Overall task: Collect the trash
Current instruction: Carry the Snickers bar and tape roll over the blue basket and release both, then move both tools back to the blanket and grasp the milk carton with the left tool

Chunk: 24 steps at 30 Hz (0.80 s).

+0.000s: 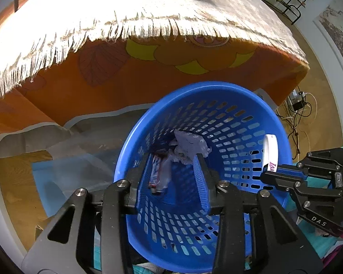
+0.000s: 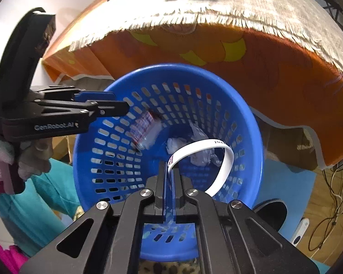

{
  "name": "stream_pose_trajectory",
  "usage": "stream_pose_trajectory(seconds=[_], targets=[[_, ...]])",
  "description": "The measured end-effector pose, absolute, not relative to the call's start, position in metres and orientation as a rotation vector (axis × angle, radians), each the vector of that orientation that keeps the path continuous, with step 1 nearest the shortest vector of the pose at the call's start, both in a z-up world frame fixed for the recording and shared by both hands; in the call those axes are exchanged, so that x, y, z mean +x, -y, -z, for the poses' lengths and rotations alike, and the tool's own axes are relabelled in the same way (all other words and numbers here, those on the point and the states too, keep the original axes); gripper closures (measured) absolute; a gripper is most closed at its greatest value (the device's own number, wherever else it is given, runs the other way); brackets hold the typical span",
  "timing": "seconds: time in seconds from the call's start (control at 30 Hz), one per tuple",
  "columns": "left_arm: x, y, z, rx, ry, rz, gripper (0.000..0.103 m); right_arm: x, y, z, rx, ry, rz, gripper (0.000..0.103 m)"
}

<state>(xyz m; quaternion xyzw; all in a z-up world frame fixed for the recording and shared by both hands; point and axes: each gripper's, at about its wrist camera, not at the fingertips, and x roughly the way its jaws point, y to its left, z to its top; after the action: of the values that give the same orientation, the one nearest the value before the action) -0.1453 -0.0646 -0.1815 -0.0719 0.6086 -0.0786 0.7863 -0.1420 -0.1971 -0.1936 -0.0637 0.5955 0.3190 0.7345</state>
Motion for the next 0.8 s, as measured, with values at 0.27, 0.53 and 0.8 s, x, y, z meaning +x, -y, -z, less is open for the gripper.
stream_pose_trajectory(seconds=[0.27,0.53,0.8], targets=[[-0.146,0.069,0.175,-0.113,-1.281,0.157,0.057,-0.140,0.199,0.198,-0.120,-1.331,-0.705,0.060],[-0.147,0.074,0.164,-0.087,-1.236,0.160,0.044,-0.138,0.201,0.195,-0.122,-1.326,-0.678,0.059],[-0.136,0.073,0.143,-0.096,-1.167,0.144,0.044,-0.128,0.203,0.182,-0.135,-1.287,-0.636,0.058]])
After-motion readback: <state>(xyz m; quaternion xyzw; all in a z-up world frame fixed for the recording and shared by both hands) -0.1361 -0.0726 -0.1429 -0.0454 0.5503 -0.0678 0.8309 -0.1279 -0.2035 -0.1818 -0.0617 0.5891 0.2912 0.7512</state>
